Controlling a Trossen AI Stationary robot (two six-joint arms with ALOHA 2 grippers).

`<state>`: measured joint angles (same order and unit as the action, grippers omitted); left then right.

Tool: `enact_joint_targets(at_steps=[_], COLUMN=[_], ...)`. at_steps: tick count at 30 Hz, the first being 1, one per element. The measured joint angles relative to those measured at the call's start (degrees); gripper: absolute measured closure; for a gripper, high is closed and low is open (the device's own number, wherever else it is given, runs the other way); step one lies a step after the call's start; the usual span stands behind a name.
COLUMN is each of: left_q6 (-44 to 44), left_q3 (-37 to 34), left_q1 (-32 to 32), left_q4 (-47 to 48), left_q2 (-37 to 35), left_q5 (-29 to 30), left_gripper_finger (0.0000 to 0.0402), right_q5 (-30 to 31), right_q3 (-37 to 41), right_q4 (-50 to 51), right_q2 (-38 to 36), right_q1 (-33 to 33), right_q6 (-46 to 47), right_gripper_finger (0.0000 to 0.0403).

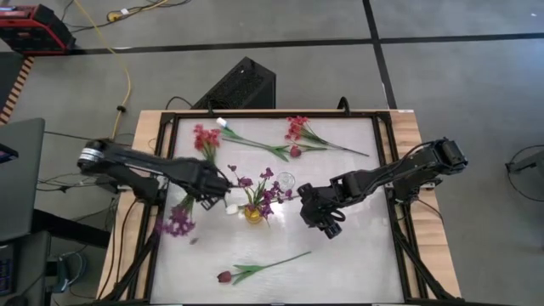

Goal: Sort flowers into vase by color
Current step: Put the purple flowers into the yellow vase

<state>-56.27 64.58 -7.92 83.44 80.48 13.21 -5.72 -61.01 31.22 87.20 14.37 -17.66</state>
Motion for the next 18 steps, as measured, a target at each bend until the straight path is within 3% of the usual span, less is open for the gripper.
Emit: enact_joint_targets(at_steps=[3, 8, 13, 18], left_q6=[-0.4, 0.1, -0.4, 2.1], left_q3=[3.8, 7.5, 7.5, 7.2], left_q1=[0.0, 0.0, 0.0, 0.0], left_q4=[0.7, 0.9, -0.1, -1.1], left_q2=[-4.1, -10.2, -15.1, -15.6], left_q5=[4.7, 7.1, 11.3, 12.3], left_gripper_finger=[0.0401, 0.0401, 0.0401, 0.0401], right_q5=[1.5, 2.7, 4.9, 5.8], right_q3=[0.0, 0.0, 0.0, 0.0], right_q4=[-0.2, -0.2, -0.2, -0.2], right_q2=[0.0, 0.0, 0.0, 0.0], right_q1=[0.0, 0.0, 0.0, 0.0], right_q6=[-2.2, -2.3, -2.4, -2.3], right_gripper_finger=[0.0148, 0.0148, 0.0148, 0.0148])
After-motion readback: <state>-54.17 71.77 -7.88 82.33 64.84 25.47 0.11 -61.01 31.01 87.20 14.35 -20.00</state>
